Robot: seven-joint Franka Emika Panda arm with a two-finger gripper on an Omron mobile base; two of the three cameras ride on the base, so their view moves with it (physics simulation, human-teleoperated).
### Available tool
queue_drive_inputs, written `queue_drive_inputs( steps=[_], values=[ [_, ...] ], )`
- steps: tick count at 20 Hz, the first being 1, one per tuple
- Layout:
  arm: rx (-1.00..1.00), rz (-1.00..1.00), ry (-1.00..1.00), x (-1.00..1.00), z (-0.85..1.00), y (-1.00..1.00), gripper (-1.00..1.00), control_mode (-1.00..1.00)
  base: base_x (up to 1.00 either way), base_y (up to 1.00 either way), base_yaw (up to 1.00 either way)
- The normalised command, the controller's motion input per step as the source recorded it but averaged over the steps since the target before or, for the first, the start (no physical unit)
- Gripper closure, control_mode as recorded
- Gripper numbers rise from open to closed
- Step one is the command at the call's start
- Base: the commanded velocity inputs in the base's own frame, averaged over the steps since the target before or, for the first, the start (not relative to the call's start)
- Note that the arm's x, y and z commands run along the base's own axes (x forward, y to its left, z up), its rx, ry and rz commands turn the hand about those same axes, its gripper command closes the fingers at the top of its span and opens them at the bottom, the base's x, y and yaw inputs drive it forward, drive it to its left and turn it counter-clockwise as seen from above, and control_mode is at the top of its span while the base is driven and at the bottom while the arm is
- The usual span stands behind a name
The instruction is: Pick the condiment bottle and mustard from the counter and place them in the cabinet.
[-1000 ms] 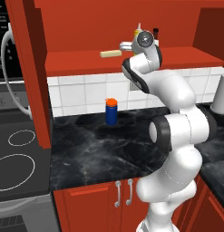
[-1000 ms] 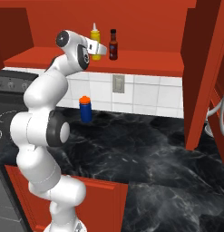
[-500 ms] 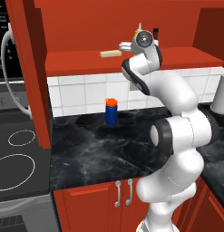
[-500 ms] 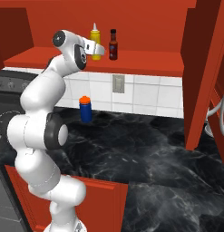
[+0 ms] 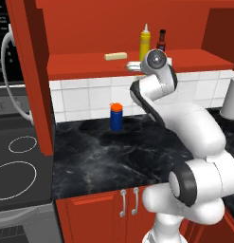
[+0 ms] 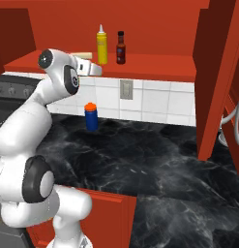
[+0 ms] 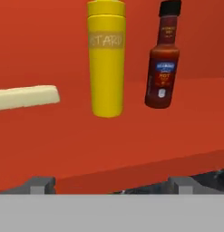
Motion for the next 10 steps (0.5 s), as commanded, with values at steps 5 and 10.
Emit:
queue_drive_inputs(
  steps=[5, 10],
  values=[
    [-0.05, 0.03, 0.00, -1.00, -1.00, -0.02, -1.00, -1.00, 0.00, 0.00, 0.00],
    [-0.07, 0.04, -0.06, -1.00, -1.00, -0.16, -1.00, -1.00, 0.00, 0.00, 0.00]
  ],
)
